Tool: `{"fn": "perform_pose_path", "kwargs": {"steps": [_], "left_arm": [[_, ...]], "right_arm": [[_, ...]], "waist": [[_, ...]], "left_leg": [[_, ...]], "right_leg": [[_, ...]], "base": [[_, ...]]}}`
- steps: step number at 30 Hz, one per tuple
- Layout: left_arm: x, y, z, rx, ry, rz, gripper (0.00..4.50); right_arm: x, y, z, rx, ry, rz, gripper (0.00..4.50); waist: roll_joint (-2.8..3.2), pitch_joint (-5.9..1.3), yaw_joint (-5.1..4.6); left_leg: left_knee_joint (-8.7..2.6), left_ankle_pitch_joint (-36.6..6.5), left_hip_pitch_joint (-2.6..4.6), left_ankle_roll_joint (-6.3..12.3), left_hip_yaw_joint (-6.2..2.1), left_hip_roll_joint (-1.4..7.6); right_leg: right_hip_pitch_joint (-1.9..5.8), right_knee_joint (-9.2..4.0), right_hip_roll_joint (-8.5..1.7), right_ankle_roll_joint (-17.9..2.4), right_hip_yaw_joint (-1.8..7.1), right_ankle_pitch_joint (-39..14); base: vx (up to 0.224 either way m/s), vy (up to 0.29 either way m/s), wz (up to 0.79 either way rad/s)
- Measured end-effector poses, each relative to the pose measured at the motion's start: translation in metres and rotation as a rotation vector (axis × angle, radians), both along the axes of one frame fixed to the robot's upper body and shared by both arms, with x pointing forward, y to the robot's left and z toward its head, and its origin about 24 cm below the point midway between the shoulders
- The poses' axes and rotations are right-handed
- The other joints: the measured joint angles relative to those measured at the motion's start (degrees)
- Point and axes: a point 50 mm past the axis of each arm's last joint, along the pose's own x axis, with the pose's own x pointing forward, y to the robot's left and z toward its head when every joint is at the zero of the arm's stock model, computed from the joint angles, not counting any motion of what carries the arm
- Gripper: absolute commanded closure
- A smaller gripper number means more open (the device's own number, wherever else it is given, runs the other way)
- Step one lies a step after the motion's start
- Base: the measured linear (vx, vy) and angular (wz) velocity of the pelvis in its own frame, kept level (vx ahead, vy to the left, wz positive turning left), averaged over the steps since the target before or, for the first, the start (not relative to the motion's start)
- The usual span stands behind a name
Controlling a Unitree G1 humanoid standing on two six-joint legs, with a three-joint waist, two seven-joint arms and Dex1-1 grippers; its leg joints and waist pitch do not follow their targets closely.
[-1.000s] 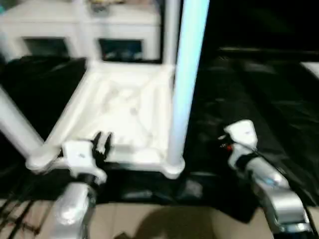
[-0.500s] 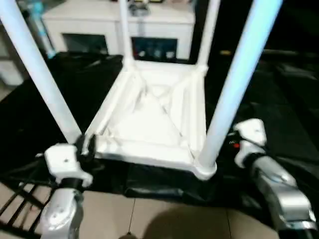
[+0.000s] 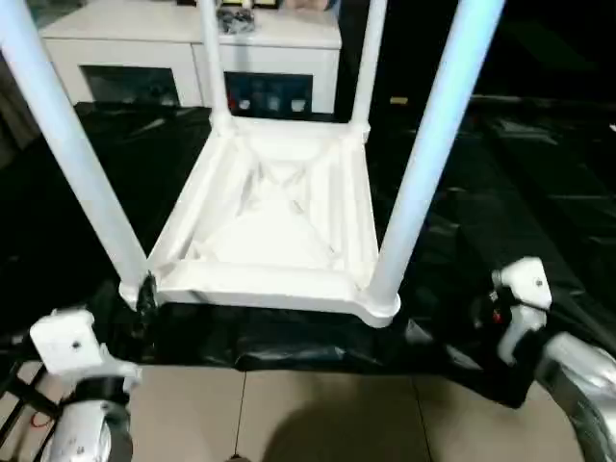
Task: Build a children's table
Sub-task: Move to table, then flip table
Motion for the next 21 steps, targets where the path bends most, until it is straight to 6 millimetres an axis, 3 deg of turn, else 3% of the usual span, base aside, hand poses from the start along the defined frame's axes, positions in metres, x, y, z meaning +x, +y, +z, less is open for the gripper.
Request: {"fn": "perform_pose_path", "kwargs": {"steps": [4, 7, 9, 14, 19, 21], "left_arm": [[0.008, 0.002, 0.003, 0.020, -0.005, -0.015, 0.93], [0.027, 0.013, 0.002, 0.071, 0.027, -0.032, 0.72], [0.038, 0.023, 0.000, 0.091, 0.049, -0.026, 0.56], [0.047, 0.039, -0.008, 0.108, 0.115, -0.017, 0.08], [0.059, 0.043, -0.003, 0.120, 0.097, -0.022, 0.03], [0.062, 0.043, -0.002, 0.125, 0.096, -0.042, 0.00]], "right_arm": [[0.000, 0.007, 0.008, 0.033, -0.029, 0.056, 0.00], [0.006, 0.023, 0.007, 0.045, -0.041, 0.073, 0.00], [0.009, 0.038, 0.005, 0.070, -0.045, 0.104, 0.00], [0.012, 0.052, -0.001, 0.090, -0.027, 0.131, 0.00], [0.027, 0.061, -0.004, 0.092, -0.036, 0.083, 0.00], [0.033, 0.062, -0.006, 0.085, -0.038, 0.047, 0.26]], "waist": [[-0.21, -0.04, 0.08], [-0.36, -0.11, 0.07], [-0.28, -0.16, 0.05], [-0.16, -0.32, 0.12], [0.30, -0.44, 0.18], [0.34, -0.43, 0.17]], "left_leg": [[0.00, 0.0, 0.04, 0.00, 0.13, 0.03], [-0.01, 0.0, 0.11, 0.00, 0.13, 0.14], [-0.02, 0.1, 0.04, -0.13, 0.12, 0.17], [0.00, 0.3, -0.14, -0.51, 0.25, 0.23], [-0.05, 0.4, -0.23, -0.62, 0.25, 0.48], [-0.11, 0.4, -0.23, -0.62, 0.31, 0.49]], "right_leg": [[-0.06, -0.02, 0.00, 0.0, 0.07, 0.4], [-0.17, 0.03, 0.08, 0.2, 0.03, 0.6], [-0.19, 0.08, 0.10, 0.2, 0.02, 0.7], [-0.18, 0.02, 0.09, 0.0, 0.09, 1.9], [-0.33, 0.03, 0.27, -0.1, -0.01, 1.6], [-0.36, 0.01, 0.27, -0.1, 0.00, 1.6]], "base": [[0.000, 0.000, 0.00], [0.000, 0.000, 0.00], [0.000, 0.000, 0.00], [0.047, 0.001, -0.02], [0.020, -0.008, -0.01], [0.000, 0.000, 0.00]]}}
